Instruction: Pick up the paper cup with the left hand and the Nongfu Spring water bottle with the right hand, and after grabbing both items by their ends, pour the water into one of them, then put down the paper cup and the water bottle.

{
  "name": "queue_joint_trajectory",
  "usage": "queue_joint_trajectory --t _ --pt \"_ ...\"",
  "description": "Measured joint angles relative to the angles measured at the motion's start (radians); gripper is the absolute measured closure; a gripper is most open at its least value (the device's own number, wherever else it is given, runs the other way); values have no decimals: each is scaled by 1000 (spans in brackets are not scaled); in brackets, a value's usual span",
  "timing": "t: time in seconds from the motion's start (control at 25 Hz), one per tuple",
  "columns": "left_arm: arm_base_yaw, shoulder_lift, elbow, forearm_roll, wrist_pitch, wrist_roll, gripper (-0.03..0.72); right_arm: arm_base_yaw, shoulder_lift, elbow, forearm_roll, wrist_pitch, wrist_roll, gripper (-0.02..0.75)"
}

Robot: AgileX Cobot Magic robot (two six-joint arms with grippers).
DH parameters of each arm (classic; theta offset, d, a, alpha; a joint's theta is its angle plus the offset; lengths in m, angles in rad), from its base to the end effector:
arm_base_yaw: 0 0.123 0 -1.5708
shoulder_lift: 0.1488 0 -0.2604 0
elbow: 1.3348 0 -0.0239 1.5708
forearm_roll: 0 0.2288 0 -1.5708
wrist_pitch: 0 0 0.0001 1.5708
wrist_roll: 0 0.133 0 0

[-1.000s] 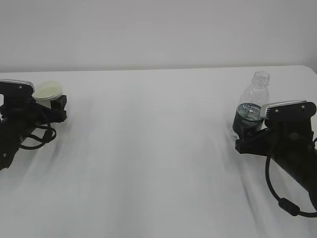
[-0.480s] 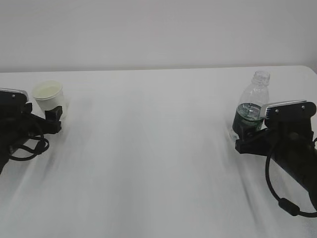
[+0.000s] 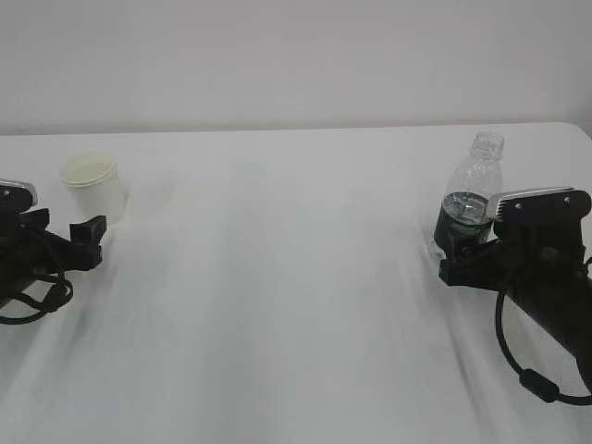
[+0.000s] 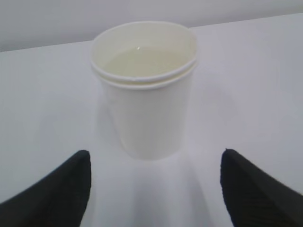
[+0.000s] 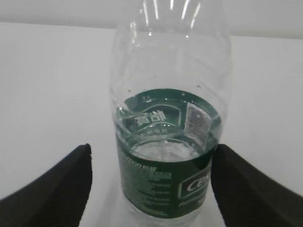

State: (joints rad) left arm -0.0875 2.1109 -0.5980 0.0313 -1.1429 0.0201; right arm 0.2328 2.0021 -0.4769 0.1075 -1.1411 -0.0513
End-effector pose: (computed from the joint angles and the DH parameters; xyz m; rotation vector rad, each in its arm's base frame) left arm 0.3482 -0.0343 0.0639 0.1315 1.8495 -0.0643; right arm 0.3174 0.0619 0.0781 -0.1559 1.8624 0.0650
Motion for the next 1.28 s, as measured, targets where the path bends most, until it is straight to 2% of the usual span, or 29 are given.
queue_joint_trajectory --t 0.96,1.28 --pt "0 -202 109 11 -2 0 95 0 -140 101 -4 0 2 145" --pt "0 -309 125 30 -2 0 97 0 -250 138 4 34 -15 145"
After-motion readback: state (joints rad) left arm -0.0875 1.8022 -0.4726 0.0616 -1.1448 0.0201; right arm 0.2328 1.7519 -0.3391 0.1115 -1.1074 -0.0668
